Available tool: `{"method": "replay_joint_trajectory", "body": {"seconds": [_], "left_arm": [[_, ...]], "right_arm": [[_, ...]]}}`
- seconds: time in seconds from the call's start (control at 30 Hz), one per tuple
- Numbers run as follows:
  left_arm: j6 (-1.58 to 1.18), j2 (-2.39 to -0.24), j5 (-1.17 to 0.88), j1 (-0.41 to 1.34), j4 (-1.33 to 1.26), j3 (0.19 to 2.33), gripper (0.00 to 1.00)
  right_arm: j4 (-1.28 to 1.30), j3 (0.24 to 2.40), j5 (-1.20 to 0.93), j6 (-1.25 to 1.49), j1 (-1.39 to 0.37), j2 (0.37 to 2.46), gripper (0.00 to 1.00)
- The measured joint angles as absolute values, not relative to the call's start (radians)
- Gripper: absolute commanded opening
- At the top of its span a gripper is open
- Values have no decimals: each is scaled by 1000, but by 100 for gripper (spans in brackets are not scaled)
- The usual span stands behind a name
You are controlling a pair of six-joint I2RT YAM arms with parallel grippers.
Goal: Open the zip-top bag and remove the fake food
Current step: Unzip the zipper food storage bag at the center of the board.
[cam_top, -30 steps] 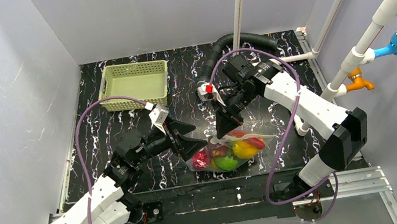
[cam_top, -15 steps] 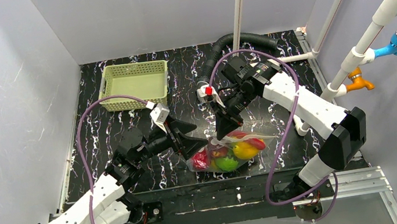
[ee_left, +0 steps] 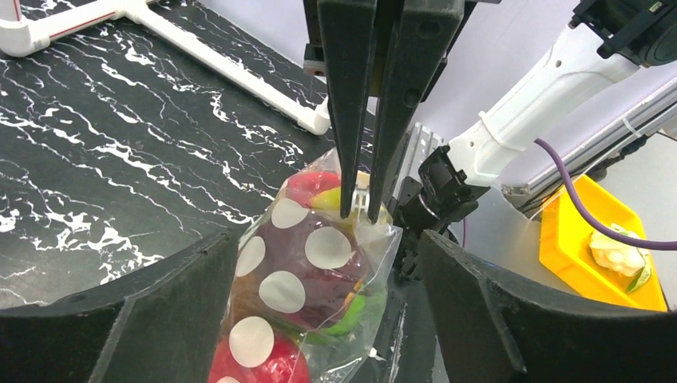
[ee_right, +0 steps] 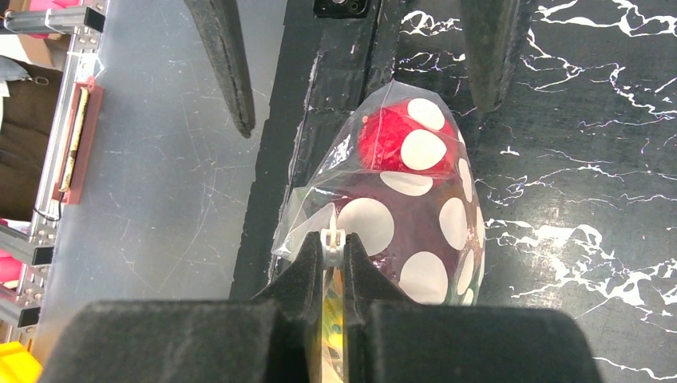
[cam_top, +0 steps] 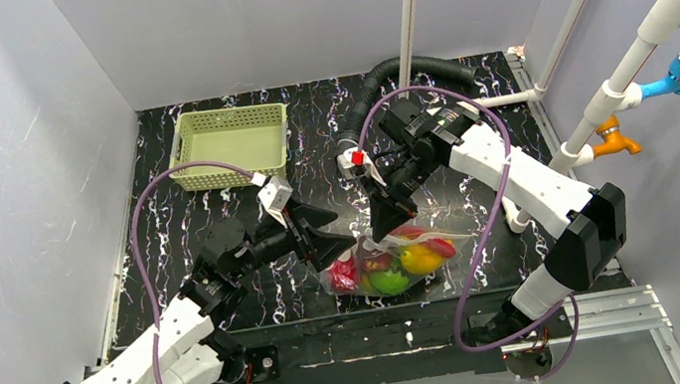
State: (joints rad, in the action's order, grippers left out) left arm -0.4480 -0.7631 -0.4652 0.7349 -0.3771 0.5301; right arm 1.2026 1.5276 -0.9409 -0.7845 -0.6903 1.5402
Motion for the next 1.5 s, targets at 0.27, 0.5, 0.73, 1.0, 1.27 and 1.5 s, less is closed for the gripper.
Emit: {"method": "replay_joint_trajectory", "body": {"seconds": [0.27, 0.5, 0.73, 1.0, 1.27, 1.5], "left_arm": [[-460, -912, -541, 735, -446, 583, 57], [-507, -1008, -596, 735, -505, 584, 43], [-544, -1031, -648, 735, -577, 584, 35], [-574, -1060, -690, 735, -598, 584, 15], [-584, -1062, -714, 736, -602, 585, 0], [-574, -1017, -691, 736, -558, 585, 0]], "right_arm": [[1206, 1528, -941, -789, -691, 1540, 1], [1208, 1528, -939, -790, -692, 1540, 1], [1211, 1528, -938, -790, -694, 1544, 1], [1213, 1528, -937, -790, -694, 1546, 1], [1224, 1528, -930, -793, -694, 1546, 1], [1222, 1528, -937, -793, -694, 1546, 1]]}}
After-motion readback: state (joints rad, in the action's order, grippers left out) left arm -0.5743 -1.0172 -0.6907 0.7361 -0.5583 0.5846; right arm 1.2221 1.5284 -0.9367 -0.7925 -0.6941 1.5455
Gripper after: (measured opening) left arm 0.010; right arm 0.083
